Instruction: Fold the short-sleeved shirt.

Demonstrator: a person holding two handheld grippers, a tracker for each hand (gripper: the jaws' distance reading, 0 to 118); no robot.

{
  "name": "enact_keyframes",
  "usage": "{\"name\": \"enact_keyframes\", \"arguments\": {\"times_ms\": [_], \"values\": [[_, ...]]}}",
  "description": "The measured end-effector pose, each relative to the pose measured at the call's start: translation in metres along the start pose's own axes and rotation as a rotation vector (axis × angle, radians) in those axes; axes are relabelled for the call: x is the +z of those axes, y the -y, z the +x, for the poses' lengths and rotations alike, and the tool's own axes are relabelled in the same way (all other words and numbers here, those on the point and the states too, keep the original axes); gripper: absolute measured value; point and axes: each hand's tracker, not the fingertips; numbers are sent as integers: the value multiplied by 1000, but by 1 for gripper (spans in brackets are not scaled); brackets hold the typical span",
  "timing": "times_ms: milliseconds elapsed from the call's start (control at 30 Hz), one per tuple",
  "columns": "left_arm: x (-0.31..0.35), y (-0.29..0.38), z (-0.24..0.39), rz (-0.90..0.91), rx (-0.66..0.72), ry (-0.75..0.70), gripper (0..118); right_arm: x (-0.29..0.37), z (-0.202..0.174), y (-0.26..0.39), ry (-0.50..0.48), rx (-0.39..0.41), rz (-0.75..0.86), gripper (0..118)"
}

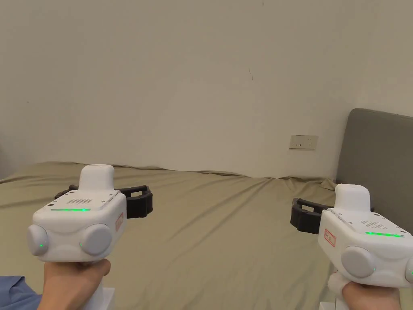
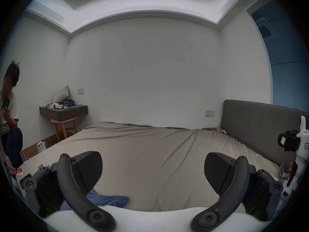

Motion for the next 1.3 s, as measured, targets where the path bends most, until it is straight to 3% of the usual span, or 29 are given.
{"name": "enact_keyframes", "arguments": {"times_ms": [367, 467, 567, 867, 1300], "values": [[6, 5, 1, 28, -39, -21, 118, 0, -1, -1, 6, 3, 28, 118], [2, 1, 6, -6, -87, -128, 118, -2, 0, -4, 3, 14, 5, 118], [3, -1, 1, 24, -55, -42, 118, -1, 1, -3, 7, 21, 7, 118], [2, -5, 10, -14, -62, -12, 118, -3, 4, -5, -11, 20, -7, 118], [0, -9, 15, 27, -130, -65, 118, -7, 10, -16, -18, 14, -20, 118]]}}
